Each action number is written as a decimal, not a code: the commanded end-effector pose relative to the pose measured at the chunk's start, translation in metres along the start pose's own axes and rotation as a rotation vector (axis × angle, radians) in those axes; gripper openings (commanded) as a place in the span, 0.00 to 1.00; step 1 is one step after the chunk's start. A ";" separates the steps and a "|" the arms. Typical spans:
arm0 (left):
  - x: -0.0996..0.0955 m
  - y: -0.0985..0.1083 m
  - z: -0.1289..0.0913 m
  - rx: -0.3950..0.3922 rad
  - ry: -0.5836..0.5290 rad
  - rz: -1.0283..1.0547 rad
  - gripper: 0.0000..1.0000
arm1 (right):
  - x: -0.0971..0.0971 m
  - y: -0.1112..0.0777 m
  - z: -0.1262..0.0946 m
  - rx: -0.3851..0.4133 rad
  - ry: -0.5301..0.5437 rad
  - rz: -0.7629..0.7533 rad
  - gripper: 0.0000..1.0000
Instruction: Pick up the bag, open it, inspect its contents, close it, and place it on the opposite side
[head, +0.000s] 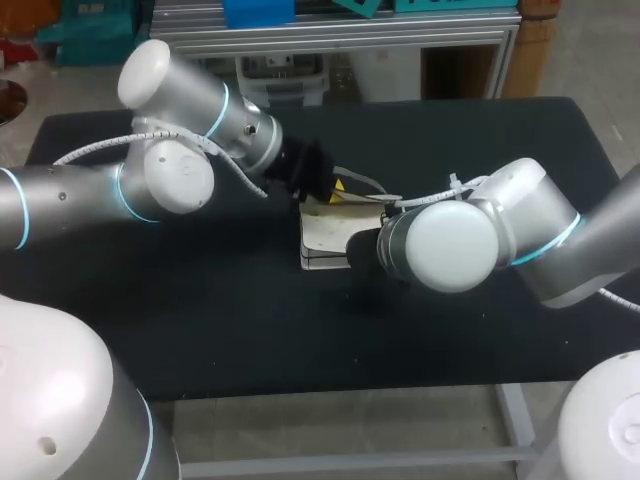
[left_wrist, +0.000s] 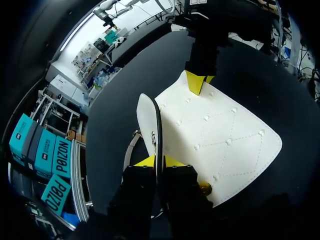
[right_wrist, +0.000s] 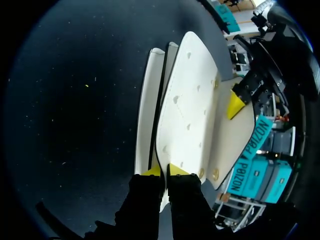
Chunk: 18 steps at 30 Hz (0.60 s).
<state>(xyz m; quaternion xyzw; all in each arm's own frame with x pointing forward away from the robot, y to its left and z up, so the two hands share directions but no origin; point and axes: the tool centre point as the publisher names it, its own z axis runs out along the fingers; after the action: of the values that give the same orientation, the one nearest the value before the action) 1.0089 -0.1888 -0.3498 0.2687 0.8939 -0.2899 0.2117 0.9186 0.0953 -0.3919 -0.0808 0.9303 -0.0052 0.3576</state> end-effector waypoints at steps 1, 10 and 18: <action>0.000 -0.001 -0.004 0.014 -0.007 -0.017 0.00 | 0.005 -0.003 0.000 -0.006 -0.084 -0.001 0.36; -0.013 -0.004 -0.020 0.033 -0.030 -0.131 0.00 | -0.008 -0.001 -0.033 -0.026 -0.088 0.010 1.00; -0.034 -0.003 -0.035 0.017 -0.062 -0.196 0.00 | -0.018 0.000 -0.063 -0.083 -0.081 0.036 1.00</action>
<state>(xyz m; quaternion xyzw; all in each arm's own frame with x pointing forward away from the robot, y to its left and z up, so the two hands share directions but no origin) 1.0260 -0.1817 -0.3124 0.1738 0.9048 -0.3281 0.2086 0.9014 0.1066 -0.3434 -0.0735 0.9263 0.0266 0.3687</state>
